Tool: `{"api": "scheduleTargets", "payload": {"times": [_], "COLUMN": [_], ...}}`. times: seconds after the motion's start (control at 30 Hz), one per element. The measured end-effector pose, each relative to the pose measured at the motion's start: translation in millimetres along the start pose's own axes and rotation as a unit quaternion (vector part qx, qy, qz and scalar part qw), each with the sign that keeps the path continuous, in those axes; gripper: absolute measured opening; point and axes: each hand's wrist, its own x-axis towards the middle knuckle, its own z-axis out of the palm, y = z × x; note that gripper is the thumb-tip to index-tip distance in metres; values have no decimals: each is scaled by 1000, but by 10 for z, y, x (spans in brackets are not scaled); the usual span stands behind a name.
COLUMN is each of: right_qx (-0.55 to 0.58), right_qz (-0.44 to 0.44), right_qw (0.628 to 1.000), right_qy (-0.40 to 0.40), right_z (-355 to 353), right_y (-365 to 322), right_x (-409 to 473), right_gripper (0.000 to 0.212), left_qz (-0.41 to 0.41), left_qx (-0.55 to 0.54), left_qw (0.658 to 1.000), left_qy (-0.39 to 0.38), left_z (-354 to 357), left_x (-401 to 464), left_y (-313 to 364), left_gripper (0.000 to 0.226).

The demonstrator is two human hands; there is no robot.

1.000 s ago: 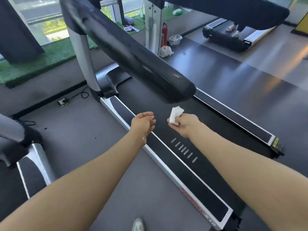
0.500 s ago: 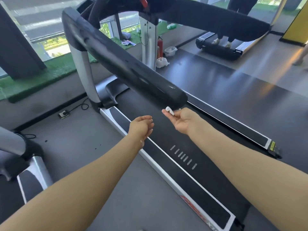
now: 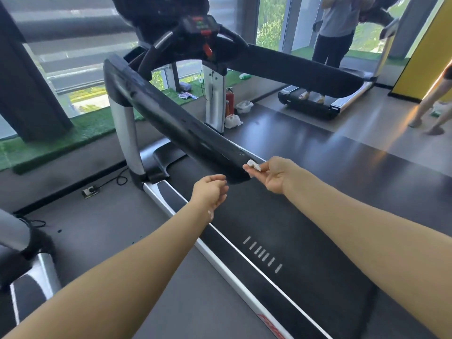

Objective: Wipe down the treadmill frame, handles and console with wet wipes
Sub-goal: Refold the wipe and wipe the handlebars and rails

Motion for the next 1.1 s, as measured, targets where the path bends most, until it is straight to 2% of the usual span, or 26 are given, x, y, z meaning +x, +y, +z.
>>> {"api": "scheduleTargets", "payload": {"times": [0.13,0.23,0.37,0.5,0.73,0.9,1.1], "right_qx": [-23,-69,-106,-130,-138,-140,-119], "right_qz": [-81,-84,-76,-72,-81,-106,-142], "right_qw": [996,994,989,983,974,972,970], "right_qy": [7,34,71,107,162,159,159], "right_z": [0,-71,-153,-128,-316,-707,-1688], "right_y": [-168,-169,-92,40,103,-6,-158], "right_x": [-85,-118,-183,-316,-471,-732,-1163], "right_gripper": [23,20,31,29,46,23,22], "left_qz": [13,23,40,51,47,43,46], "left_qx": [-8,-9,8,33,57,59,74], "left_qw": [1000,999,998,994,987,984,977], "left_qy": [-6,-22,-56,-86,-142,-165,-196], "left_z": [-6,15,87,126,273,573,1384], "left_x": [-61,-96,-115,-116,-157,-426,-1023], "left_y": [95,155,194,150,114,52,-201], "left_gripper": [17,18,18,17,17,15,18]}}
